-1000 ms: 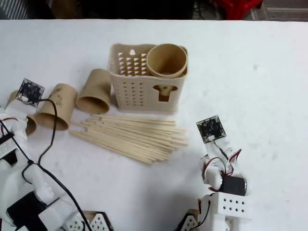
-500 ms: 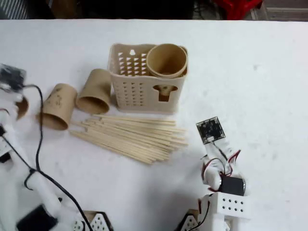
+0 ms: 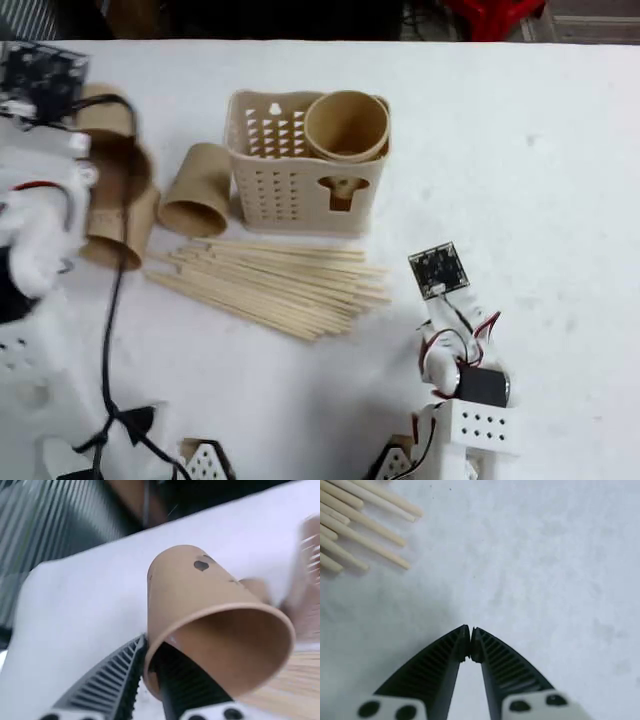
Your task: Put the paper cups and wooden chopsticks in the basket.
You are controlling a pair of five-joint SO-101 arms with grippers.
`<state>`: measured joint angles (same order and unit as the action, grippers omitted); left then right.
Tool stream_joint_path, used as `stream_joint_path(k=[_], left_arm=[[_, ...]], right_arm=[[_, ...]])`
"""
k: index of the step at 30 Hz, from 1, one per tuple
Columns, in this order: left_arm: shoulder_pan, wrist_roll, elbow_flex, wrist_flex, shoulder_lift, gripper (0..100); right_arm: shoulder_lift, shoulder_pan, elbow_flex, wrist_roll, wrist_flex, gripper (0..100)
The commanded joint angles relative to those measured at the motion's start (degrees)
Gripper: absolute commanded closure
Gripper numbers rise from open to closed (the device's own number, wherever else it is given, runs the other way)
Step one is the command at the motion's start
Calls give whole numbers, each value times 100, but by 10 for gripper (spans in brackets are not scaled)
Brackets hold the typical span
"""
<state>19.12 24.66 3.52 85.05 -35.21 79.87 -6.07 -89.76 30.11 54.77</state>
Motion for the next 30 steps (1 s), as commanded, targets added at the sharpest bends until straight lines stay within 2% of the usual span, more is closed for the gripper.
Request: stream_joint_path(k=[1, 5, 8, 11, 14, 22, 27, 30], left_arm=[[-1754, -993, 730, 141, -145, 979], [-3380, -1495, 826, -237, -136, 979], [-4031, -1758, 563, -923, -66, 979], [-4084, -2048, 325, -1503, 444, 978], [-4066, -2127, 545, -1521, 1332, 978], [-3987, -2127, 2040, -642, 2905, 977], [-3758, -2391, 2734, 88, 3354, 977], [-3670, -2418, 3042, 220, 3442, 976]], right_arm=[[48, 22, 0, -9, -101, 978], [48, 22, 0, -9, -101, 978], [48, 22, 0, -9, -101, 978], [48, 22, -9, -9, -101, 978], [48, 22, -18, -9, -110, 978], [48, 22, -18, -9, -110, 978], [48, 22, -18, -9, -110, 978], [48, 22, -18, -9, -110, 978]])
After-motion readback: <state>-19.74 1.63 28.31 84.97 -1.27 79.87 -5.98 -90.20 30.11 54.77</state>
